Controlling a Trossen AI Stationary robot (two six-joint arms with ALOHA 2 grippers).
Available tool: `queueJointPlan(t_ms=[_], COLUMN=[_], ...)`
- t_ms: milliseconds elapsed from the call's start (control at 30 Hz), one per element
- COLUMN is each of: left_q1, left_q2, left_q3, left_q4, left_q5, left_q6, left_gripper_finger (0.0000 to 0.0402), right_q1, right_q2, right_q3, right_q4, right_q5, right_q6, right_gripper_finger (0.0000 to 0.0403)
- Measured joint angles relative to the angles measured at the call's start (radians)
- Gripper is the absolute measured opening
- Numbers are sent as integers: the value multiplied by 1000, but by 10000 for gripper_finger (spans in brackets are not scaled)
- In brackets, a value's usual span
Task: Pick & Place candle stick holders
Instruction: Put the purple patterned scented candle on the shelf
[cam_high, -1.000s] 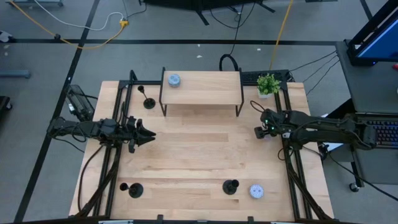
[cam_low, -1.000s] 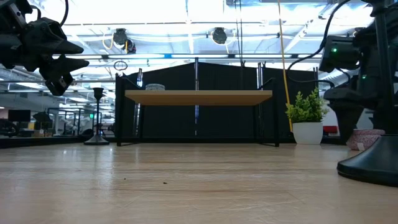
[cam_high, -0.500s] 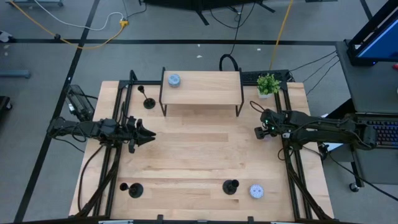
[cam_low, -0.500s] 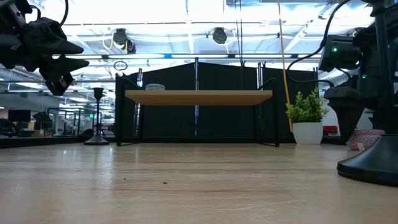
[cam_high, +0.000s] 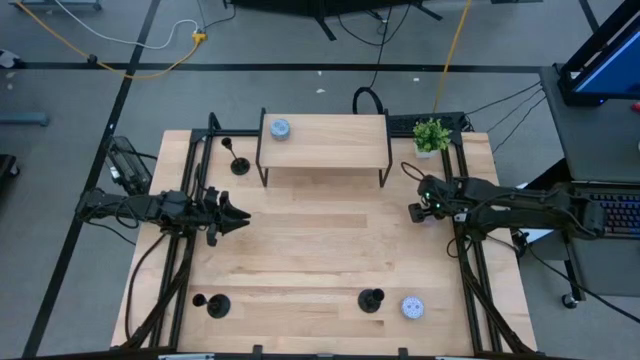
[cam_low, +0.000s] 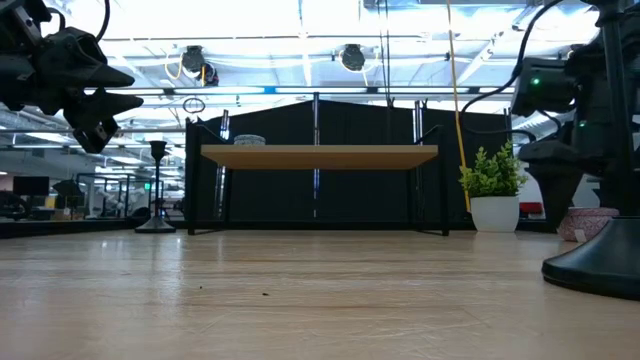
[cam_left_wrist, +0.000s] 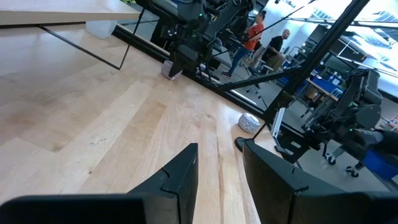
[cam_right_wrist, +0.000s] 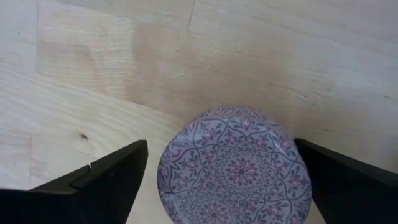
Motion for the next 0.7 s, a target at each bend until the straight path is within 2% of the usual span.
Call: queueJointPlan(t_ms=[533, 700], left_q1=[0, 0], left_q2=[0, 0], left_q3=[0, 0], left_q4=[0, 0], left_q5=[0, -1], left_q6=[-2, -5], left_gripper_finger=[131, 131], right_q1=[64, 88], right_q2=[98, 121], right_q3=[-1, -2], right_q4=[-47, -51], right_q5=[22, 46], right_q6=[75, 122], right_gripper_finger=[392, 361])
